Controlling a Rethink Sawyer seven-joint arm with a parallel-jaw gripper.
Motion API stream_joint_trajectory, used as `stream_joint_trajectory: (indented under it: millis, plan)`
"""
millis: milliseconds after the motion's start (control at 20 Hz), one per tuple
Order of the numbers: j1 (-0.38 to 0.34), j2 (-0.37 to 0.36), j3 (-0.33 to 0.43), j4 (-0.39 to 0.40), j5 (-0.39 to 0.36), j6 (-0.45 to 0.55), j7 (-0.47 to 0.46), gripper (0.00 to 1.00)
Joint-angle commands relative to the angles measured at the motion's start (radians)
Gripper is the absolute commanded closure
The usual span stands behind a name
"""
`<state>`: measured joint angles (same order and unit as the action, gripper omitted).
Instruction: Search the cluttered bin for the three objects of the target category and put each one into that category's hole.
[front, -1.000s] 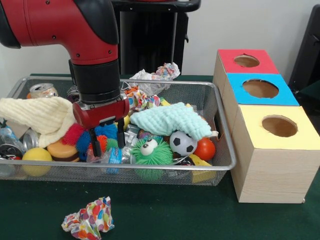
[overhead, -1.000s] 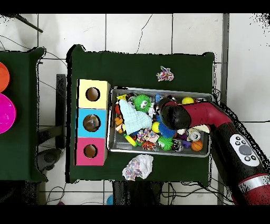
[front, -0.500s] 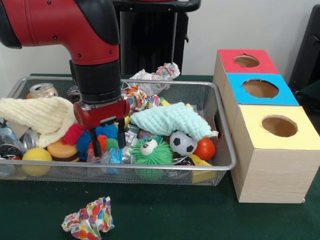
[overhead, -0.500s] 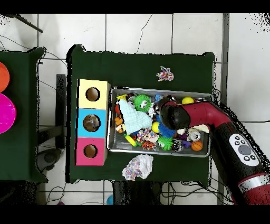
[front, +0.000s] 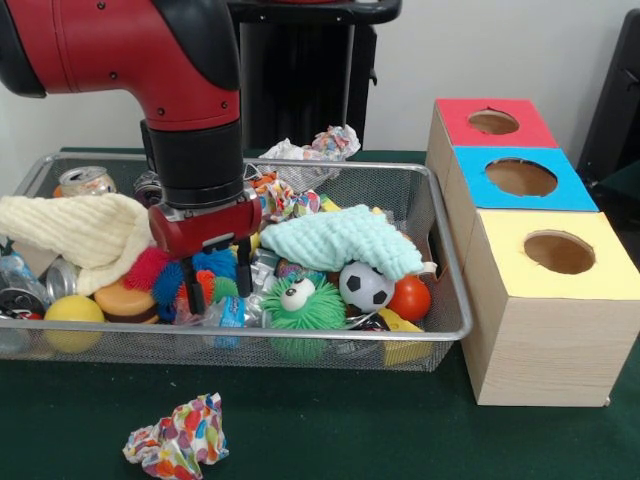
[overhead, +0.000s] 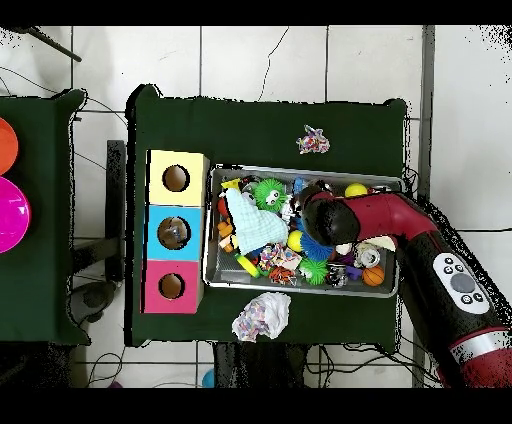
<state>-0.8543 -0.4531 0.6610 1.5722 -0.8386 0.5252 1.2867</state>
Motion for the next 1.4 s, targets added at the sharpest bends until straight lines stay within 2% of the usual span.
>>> stream_joint_trajectory:
  millis: [50,450,500,850,1050,1400]
  plan:
    - [0.015,0.043,-0.002,-0.045,-0.061,-0.02,-0.108,0.0]
    - [0.021,0.042,-0.01,-0.048,-0.054,-0.02,-0.081,0.0]
    - [0.021,0.042,-0.013,-0.048,-0.049,-0.02,-0.069,1.0]
    - [0.012,0.045,-0.015,-0.046,-0.039,-0.031,-0.046,1.0]
    - [0.005,0.042,0.003,-0.046,-0.039,-0.019,-0.086,1.0]
    - [0.001,0.037,0.011,-0.045,-0.018,-0.007,-0.079,1.0]
